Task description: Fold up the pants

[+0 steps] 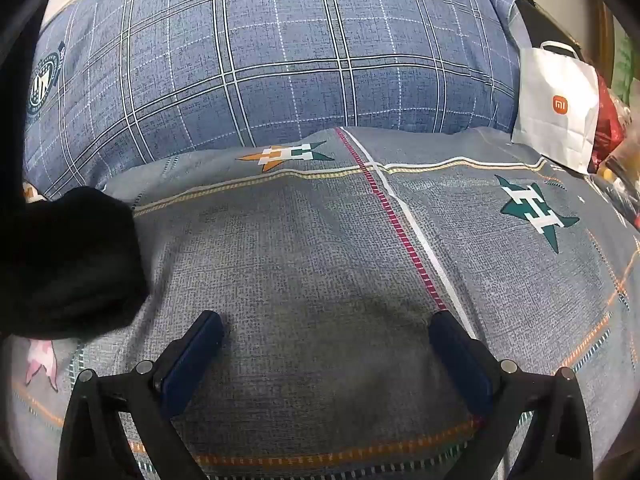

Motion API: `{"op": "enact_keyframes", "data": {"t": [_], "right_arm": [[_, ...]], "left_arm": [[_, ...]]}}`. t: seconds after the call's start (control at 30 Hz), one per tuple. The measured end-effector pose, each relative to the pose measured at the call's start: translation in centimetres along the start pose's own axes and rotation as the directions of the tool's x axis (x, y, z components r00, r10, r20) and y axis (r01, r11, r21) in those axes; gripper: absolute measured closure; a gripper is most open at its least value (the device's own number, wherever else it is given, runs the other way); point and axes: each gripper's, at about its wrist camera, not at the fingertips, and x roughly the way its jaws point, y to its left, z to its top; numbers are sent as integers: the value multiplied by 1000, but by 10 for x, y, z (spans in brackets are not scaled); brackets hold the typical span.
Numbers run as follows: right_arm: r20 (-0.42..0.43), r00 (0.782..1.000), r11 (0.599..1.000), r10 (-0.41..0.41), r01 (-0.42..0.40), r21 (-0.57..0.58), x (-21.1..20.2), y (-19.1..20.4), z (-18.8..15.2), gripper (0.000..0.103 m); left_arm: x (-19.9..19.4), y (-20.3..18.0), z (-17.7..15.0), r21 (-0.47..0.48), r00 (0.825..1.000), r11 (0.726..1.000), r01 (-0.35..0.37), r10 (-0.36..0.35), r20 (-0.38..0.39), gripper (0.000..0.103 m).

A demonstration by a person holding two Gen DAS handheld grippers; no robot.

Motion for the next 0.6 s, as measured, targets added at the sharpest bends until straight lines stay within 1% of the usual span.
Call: {"op": "enact_keyframes", "data": {"t": [0.37,0.5,0.6], "right_arm": [[0,1000,1000,0,0,-1,1,1,-1,0],[-2,1000,1000,-1,1,-1,4,2,4,0],[-1,1000,1000,-1,1,-1,2,-3,3,0]], "left_arm": [[0,3,3,0,1000,1000,1,-1,1,0],[-1,1,-1,1,1000,1000,-1,1,0,0],[1,1,-1,0,1000,1000,1,-1,0,0]]}}
